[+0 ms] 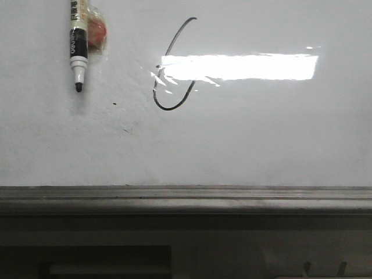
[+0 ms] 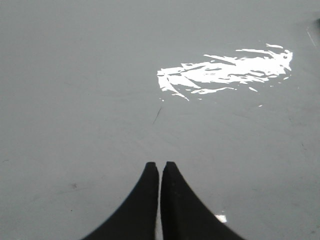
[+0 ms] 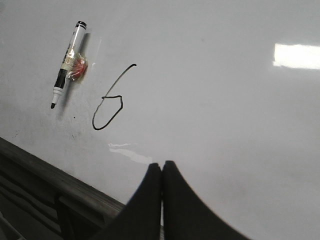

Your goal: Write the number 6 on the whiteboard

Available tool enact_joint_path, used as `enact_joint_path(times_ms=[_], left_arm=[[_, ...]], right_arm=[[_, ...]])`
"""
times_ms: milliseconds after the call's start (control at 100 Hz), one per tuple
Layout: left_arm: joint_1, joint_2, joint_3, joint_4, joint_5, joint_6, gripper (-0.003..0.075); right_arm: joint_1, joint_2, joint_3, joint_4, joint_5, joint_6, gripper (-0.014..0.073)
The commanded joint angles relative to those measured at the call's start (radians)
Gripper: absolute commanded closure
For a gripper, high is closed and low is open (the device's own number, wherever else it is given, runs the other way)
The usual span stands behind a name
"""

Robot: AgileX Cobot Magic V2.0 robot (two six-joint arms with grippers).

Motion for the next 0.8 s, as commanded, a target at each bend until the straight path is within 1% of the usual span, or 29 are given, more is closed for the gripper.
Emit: enact_joint_path(times_ms=[0, 80, 790], left_arm=[[0.003, -0.032, 0.051, -0.003, -0.087, -0.013, 0.0740], [0.003, -0.032, 0.051, -0.028, -0.075, -0.013, 0.0740], [0.003, -0.032, 0.049, -0.027, -0.073, -0.013, 0.0740]], right_arm=[[-0.007, 0.009, -0.023, 0.015, -0.071, -0.011, 0.0659], [-0.007, 0.009, -0.023, 0.015, -0.071, -0.011, 0.0659], [-0.007, 0.009, -0.023, 0.015, -0.071, -0.011, 0.0659]])
